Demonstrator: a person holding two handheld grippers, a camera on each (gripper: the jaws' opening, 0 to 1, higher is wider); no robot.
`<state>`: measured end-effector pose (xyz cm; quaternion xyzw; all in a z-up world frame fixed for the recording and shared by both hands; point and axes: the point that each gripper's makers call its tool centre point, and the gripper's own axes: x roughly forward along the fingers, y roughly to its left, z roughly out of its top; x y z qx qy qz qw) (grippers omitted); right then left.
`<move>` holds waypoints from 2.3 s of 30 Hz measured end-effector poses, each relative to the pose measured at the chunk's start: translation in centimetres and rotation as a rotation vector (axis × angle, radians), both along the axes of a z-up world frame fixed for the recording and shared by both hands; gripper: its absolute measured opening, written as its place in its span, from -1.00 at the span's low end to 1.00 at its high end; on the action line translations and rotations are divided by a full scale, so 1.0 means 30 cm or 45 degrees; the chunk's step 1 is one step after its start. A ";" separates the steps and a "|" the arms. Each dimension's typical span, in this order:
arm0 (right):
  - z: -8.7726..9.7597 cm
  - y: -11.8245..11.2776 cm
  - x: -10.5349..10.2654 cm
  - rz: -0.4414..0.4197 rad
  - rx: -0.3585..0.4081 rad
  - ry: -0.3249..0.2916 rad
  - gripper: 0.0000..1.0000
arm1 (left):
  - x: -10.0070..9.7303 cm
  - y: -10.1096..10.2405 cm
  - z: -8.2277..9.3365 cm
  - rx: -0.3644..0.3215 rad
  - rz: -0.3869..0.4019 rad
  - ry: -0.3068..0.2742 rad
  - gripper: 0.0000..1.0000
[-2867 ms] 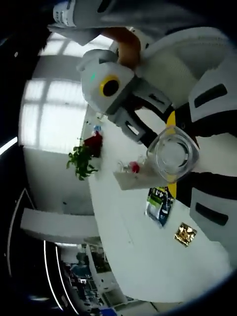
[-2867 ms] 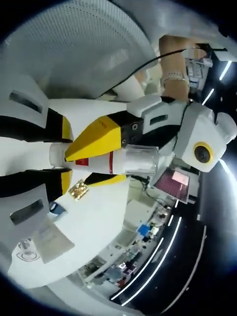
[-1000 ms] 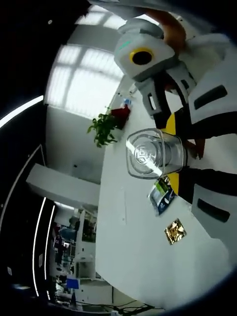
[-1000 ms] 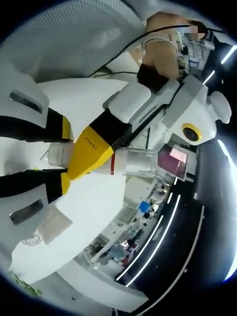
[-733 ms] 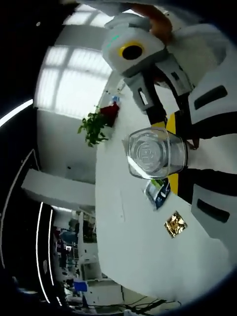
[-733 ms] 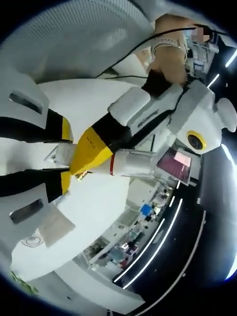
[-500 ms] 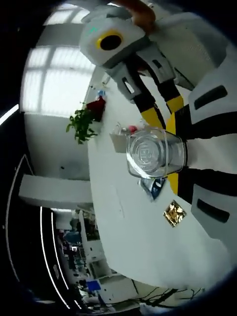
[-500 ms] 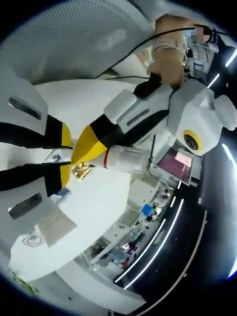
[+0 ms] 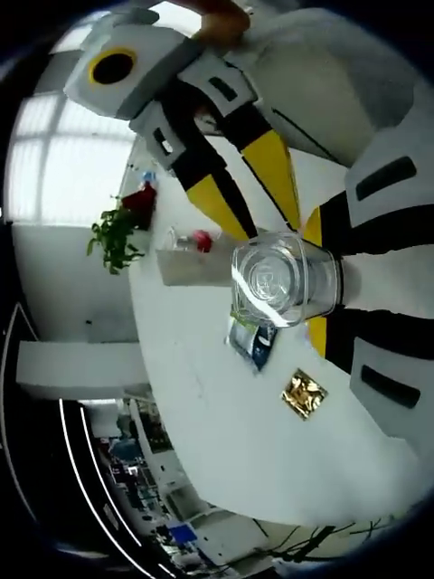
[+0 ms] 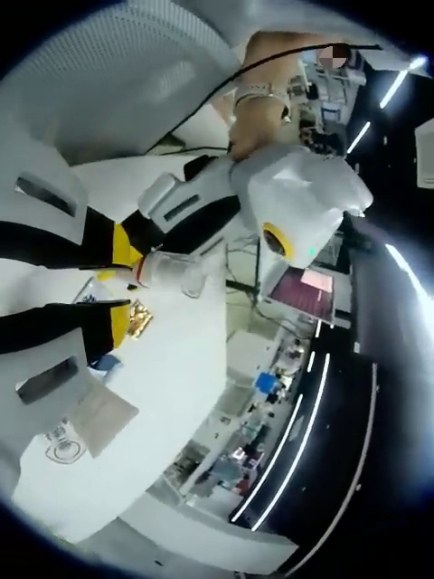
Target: Arrange the skincare products in the storage area until every visible bottle or jar stands upright without overlapping.
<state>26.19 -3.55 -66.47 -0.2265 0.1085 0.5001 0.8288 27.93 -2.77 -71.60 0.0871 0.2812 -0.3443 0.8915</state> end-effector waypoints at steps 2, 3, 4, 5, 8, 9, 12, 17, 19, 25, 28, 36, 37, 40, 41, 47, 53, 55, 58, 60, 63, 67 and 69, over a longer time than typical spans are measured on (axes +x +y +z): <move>0.021 0.008 -0.003 -0.001 0.072 0.035 -0.76 | -0.012 -0.015 -0.006 0.003 -0.034 0.004 -0.64; 0.027 0.010 -0.004 0.000 0.096 0.052 -0.76 | -0.017 -0.023 -0.005 0.001 -0.048 0.000 -0.64; 0.019 0.002 -0.004 -0.004 0.085 0.071 -0.75 | -0.016 -0.021 -0.005 0.001 -0.042 0.002 -0.64; 0.018 0.000 -0.001 -0.005 0.087 0.066 -0.75 | -0.015 -0.021 -0.005 0.005 -0.050 -0.003 -0.64; 0.042 0.021 -0.020 0.029 0.177 0.110 -0.71 | -0.020 -0.020 -0.010 -0.001 -0.060 0.004 -0.64; 0.047 0.023 -0.021 0.027 0.194 0.123 -0.70 | -0.021 -0.020 -0.013 0.000 -0.060 0.007 -0.64; 0.052 0.032 -0.025 0.049 0.186 0.085 -0.67 | -0.025 -0.017 -0.025 0.006 -0.065 0.023 -0.64; 0.037 0.052 -0.040 0.069 0.164 0.084 -0.60 | -0.060 -0.058 -0.043 0.032 -0.160 0.030 -0.64; 0.030 0.052 -0.045 0.080 0.150 0.083 -0.58 | -0.073 -0.071 -0.044 0.053 -0.197 0.019 -0.64; 0.007 0.056 -0.059 0.106 0.128 0.105 -0.57 | -0.088 -0.072 -0.060 0.106 -0.255 0.002 -0.64; 0.002 0.062 -0.066 0.115 0.120 0.102 -0.57 | -0.091 -0.075 -0.070 0.101 -0.287 -0.006 -0.64; -0.025 0.075 -0.087 0.150 0.087 0.108 -0.56 | -0.106 -0.078 -0.087 0.145 -0.324 -0.007 -0.64; -0.026 0.076 -0.090 0.151 0.080 0.108 -0.56 | -0.107 -0.079 -0.087 0.154 -0.329 -0.011 -0.64; -0.030 0.079 -0.097 0.161 0.064 0.094 -0.57 | -0.111 -0.080 -0.091 0.162 -0.341 -0.013 -0.64; -0.031 0.078 -0.097 0.161 0.062 0.095 -0.57 | -0.112 -0.081 -0.092 0.156 -0.342 -0.010 -0.64; -0.036 0.070 -0.082 0.136 0.070 0.099 -0.58 | -0.102 -0.081 -0.097 0.138 -0.338 -0.024 -0.64; -0.039 0.065 -0.066 0.097 0.126 0.158 -0.59 | -0.094 -0.081 -0.094 0.072 -0.320 -0.013 -0.63; -0.045 0.064 -0.062 0.085 0.132 0.173 -0.59 | -0.092 -0.078 -0.098 0.071 -0.325 -0.025 -0.63; -0.052 0.067 -0.064 0.079 0.128 0.176 -0.59 | -0.093 -0.081 -0.104 0.062 -0.316 -0.017 -0.63; -0.060 0.067 -0.064 0.077 0.119 0.174 -0.59 | -0.095 -0.083 -0.106 0.066 -0.311 -0.015 -0.62; -0.060 0.066 -0.062 0.068 0.121 0.179 -0.59 | -0.092 -0.082 -0.107 0.065 -0.301 -0.018 -0.60; -0.064 0.055 -0.042 0.041 0.118 0.172 -0.59 | -0.091 -0.074 -0.123 0.070 -0.283 0.011 -0.55; -0.066 0.051 -0.040 0.031 0.113 0.170 -0.59 | -0.094 -0.071 -0.130 0.086 -0.282 0.014 -0.53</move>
